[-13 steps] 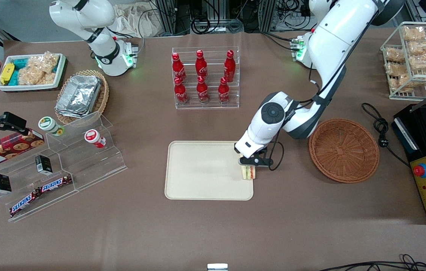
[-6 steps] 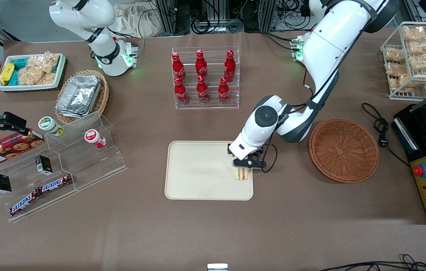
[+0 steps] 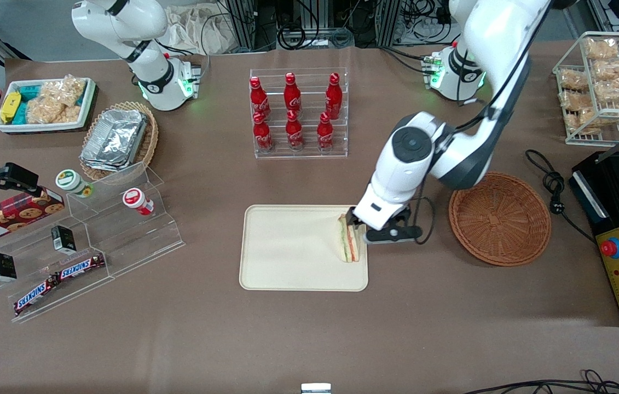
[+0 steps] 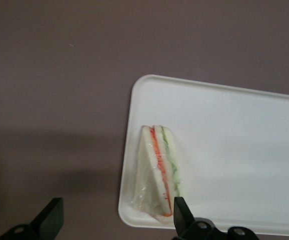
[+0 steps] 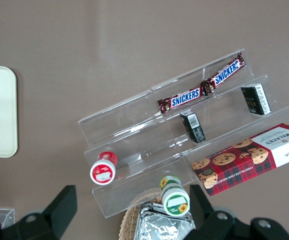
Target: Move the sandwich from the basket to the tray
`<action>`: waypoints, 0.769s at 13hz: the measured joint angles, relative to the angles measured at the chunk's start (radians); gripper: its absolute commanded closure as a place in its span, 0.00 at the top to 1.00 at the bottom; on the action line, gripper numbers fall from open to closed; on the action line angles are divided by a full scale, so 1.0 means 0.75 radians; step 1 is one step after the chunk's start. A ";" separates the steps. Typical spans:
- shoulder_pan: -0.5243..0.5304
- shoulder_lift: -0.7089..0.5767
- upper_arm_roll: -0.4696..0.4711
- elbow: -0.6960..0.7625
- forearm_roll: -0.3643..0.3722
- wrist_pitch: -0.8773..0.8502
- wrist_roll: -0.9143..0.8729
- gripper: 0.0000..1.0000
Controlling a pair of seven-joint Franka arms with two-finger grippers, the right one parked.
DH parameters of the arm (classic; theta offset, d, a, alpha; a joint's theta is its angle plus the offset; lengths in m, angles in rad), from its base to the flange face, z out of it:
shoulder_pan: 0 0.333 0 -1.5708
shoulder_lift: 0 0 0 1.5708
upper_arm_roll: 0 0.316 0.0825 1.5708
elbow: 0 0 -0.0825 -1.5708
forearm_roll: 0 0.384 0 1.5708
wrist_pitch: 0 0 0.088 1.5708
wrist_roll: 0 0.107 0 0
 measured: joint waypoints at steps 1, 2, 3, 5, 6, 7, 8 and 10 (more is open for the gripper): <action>0.000 -0.057 0.032 0.001 -0.046 -0.069 0.030 0.99; -0.001 -0.108 0.071 0.003 -0.115 -0.144 0.099 0.99; -0.002 -0.153 0.124 0.014 -0.190 -0.235 0.189 0.99; 0.001 -0.203 0.251 0.103 -0.280 -0.480 0.362 0.99; 0.004 -0.212 0.311 0.174 -0.298 -0.613 0.430 0.99; 0.008 -0.217 0.367 0.239 -0.323 -0.723 0.494 0.99; 0.024 -0.227 0.417 0.285 -0.354 -0.807 0.567 0.99; 0.130 -0.277 0.440 0.318 -0.388 -0.956 0.713 0.99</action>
